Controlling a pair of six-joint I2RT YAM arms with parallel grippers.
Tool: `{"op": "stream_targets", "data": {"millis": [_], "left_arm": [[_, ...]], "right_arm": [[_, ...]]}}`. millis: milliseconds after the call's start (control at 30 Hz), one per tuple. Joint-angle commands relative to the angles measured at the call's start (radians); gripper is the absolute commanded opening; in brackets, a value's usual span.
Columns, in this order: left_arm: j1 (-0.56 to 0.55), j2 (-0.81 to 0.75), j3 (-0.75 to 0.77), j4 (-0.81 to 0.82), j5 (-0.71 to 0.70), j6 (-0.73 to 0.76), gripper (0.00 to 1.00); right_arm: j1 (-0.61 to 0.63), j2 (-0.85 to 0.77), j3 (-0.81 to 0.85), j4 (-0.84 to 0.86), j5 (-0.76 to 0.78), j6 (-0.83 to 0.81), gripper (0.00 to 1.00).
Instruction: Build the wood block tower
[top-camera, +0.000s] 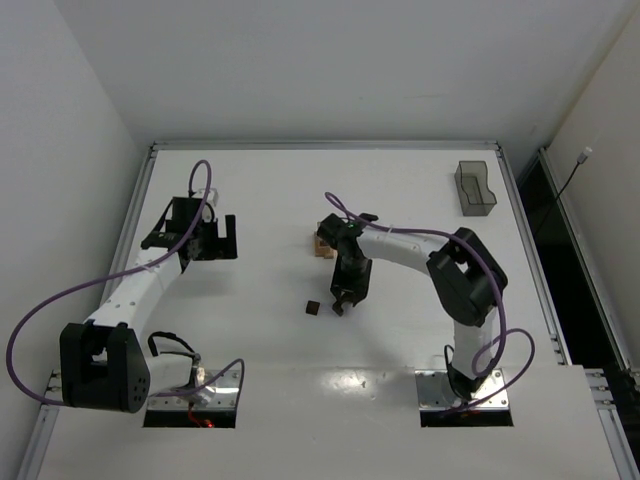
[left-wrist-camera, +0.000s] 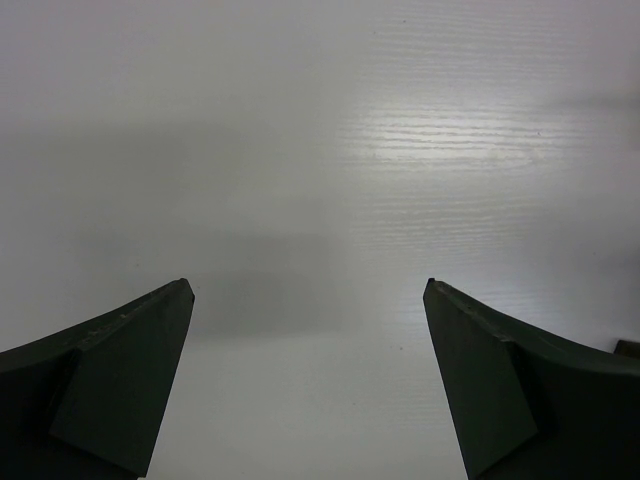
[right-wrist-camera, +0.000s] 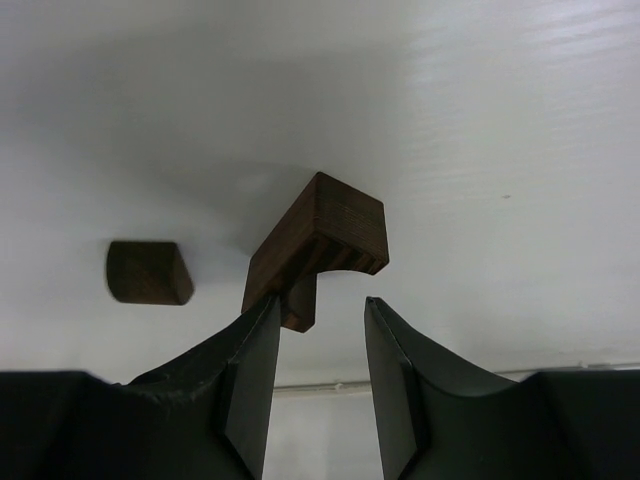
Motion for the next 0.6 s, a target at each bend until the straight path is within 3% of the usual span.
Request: {"op": "stream_targets", "data": {"millis": [0,400,567], "left_arm": [[0.011,0.0,-0.006,0.026,0.015,-0.01,1.0],[0.011,0.009,-0.006,0.026,0.043,-0.01,1.0],[0.011,0.009,-0.006,0.026,0.043,-0.01,1.0]], "right_arm": [[-0.049,-0.049,-0.068,-0.034,0.101,0.023,0.36],[-0.15,-0.204,-0.16,0.076,0.126,-0.07,0.35],[-0.14,-0.237,-0.126,0.067,0.13,-0.07,0.5]]}}
